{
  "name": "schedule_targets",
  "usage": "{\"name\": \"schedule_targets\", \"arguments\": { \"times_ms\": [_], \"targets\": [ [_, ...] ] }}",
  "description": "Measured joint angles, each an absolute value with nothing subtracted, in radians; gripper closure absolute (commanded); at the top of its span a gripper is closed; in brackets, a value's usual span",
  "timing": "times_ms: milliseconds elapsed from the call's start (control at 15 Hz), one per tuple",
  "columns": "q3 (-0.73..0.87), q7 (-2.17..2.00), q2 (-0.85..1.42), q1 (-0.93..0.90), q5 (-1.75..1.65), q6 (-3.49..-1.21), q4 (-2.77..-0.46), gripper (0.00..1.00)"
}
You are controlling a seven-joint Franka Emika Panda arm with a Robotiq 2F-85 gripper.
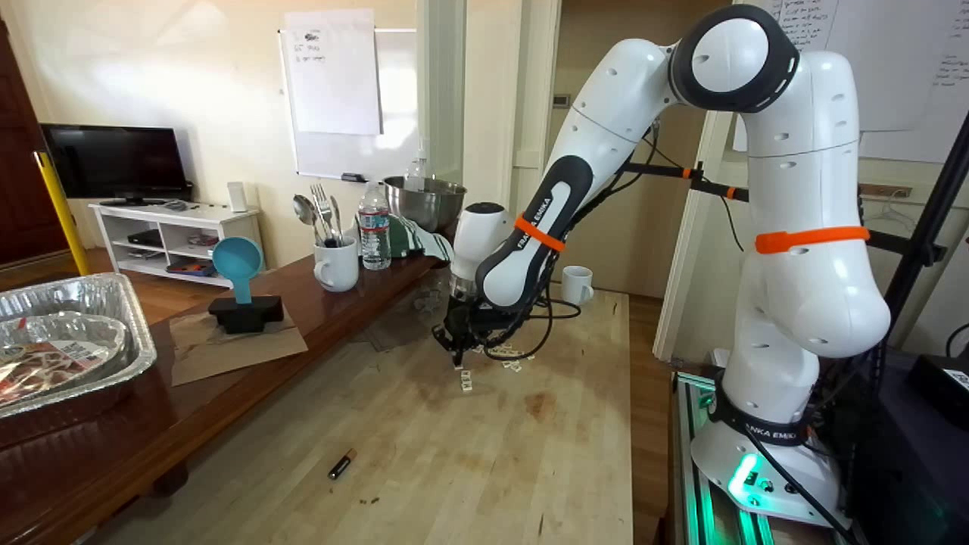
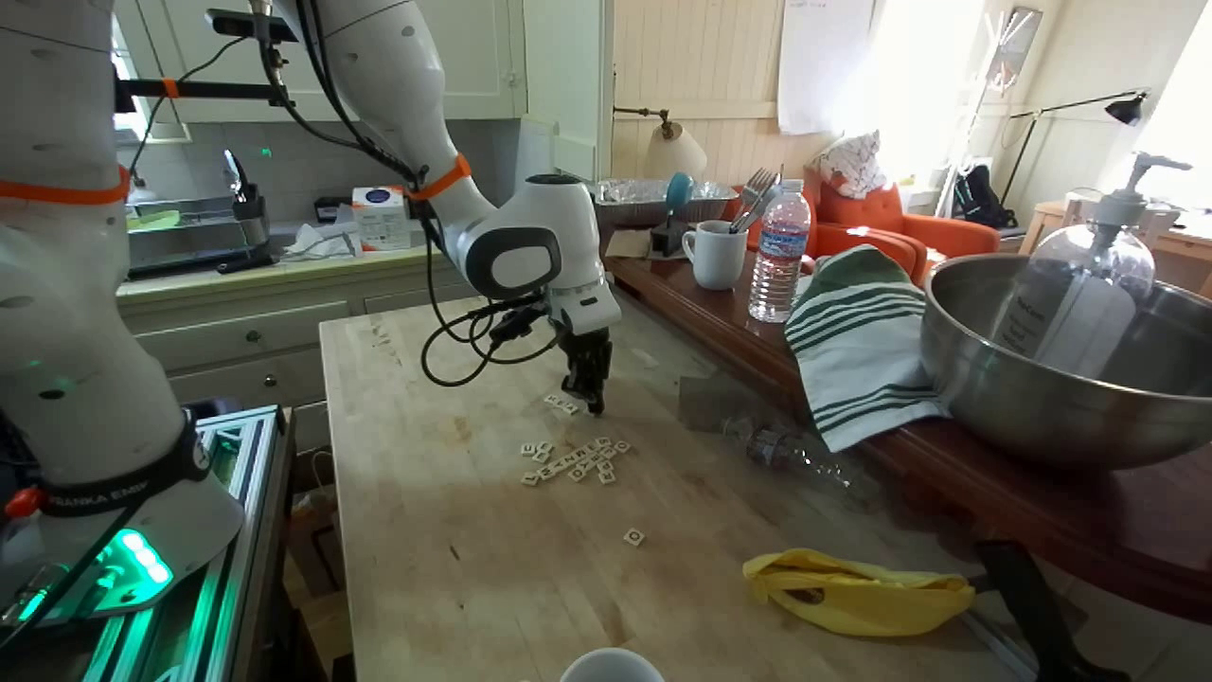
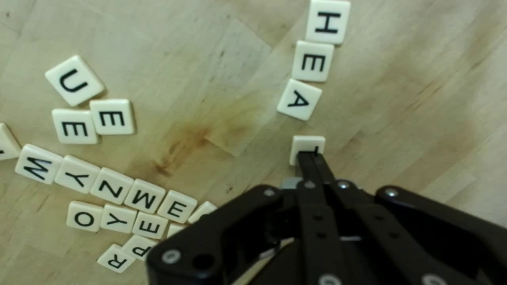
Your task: Align the small blocks on the table
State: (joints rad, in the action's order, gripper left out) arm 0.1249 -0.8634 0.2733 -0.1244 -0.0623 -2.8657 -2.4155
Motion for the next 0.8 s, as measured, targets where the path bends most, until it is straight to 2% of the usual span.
{"name": "schedule_targets", "arguments": {
  "times_ms": [800],
  "targets": [
    [0.123,-0.816,0.263,-0.127,-0.062,-2.866,-2.431,1.0]
  ]
}}
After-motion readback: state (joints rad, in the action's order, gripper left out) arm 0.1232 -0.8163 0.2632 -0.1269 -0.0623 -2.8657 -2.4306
